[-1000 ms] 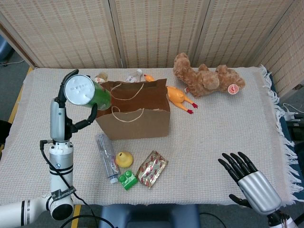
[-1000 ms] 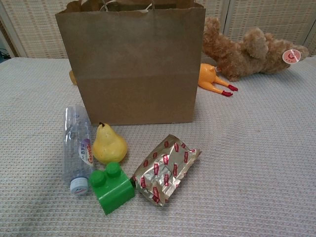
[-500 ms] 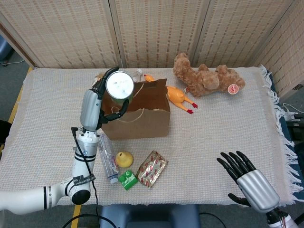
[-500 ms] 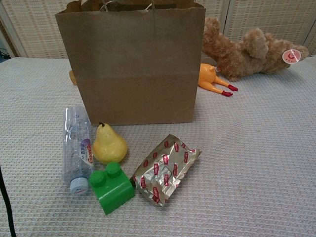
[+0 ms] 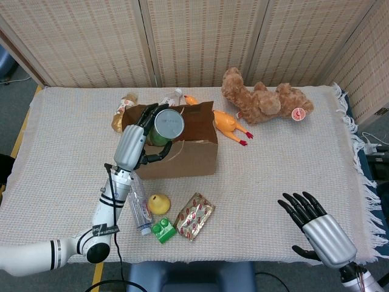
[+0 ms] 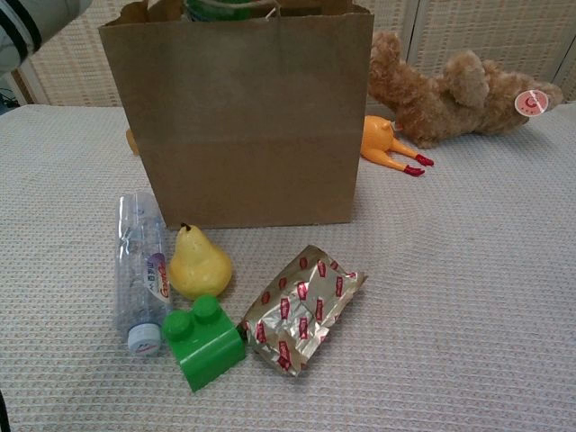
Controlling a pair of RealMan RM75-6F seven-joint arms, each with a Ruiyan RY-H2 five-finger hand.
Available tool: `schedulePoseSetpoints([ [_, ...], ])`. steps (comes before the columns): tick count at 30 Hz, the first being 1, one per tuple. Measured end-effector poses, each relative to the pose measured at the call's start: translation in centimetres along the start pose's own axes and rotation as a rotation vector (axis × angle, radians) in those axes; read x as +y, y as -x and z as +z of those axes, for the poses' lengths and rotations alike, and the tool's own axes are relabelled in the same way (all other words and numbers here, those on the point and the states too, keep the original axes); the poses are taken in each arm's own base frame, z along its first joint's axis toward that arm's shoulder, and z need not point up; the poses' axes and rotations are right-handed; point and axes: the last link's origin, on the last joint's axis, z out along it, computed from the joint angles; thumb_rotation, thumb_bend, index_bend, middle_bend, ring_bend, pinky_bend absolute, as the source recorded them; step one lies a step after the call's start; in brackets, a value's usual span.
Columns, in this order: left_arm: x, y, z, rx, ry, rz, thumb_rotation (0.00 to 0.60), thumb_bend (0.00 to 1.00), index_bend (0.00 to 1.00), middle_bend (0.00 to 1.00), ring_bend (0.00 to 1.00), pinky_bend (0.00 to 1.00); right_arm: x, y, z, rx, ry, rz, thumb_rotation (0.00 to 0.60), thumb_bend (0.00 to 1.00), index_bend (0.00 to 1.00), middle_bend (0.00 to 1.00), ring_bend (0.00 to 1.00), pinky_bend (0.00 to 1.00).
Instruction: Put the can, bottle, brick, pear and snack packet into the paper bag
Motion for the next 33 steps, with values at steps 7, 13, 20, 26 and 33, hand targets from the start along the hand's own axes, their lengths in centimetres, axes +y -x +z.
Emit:
schedulePoseSetpoints([
  [7,-0.3,-0.7,-0.6,-0.016,-0.016,0.01,0.6,0.38,0.0,0.06,0.02,0.19,-0.2,-0.1,-0.1,0.009,-0.004,0.0,0.6,0.02,0.0,0.0,0.0,0.0],
  [13,-0.6,-1.5,-1.4,-0.013,-0.03,0.009,0.6,0.39,0.0,0.07,0.02,0.2,-0.4,-0.1,-0.3,0.011,-0.012,0.0,0.6,0.02,0.0,0.0,0.0,0.0],
  [20,-2.6,-5.2,-3.0,0.053,-0.045,0.098,0.6,0.46,0.06,0.1,0.05,0.22,-0.3,0.0,-0.5,0.008,-0.015,0.001,0.6,0.02,0.0,0.0,0.0,0.0],
  [26,-5.1,-9.4,-5.8,0.114,-0.102,0.131,0.6,0.47,0.08,0.11,0.05,0.22,-0.4,0.0,-0.6,0.005,-0.017,0.0,0.6,0.02,0.0,0.0,0.0,0.0],
  [33,-8.8,-12.0,-11.2,0.062,-0.129,0.278,0.6,0.47,0.08,0.11,0.05,0.22,-0.7,-0.2,-0.7,0.018,-0.024,0.004,0.6,0.02,0.0,0.0,0.0,0.0],
])
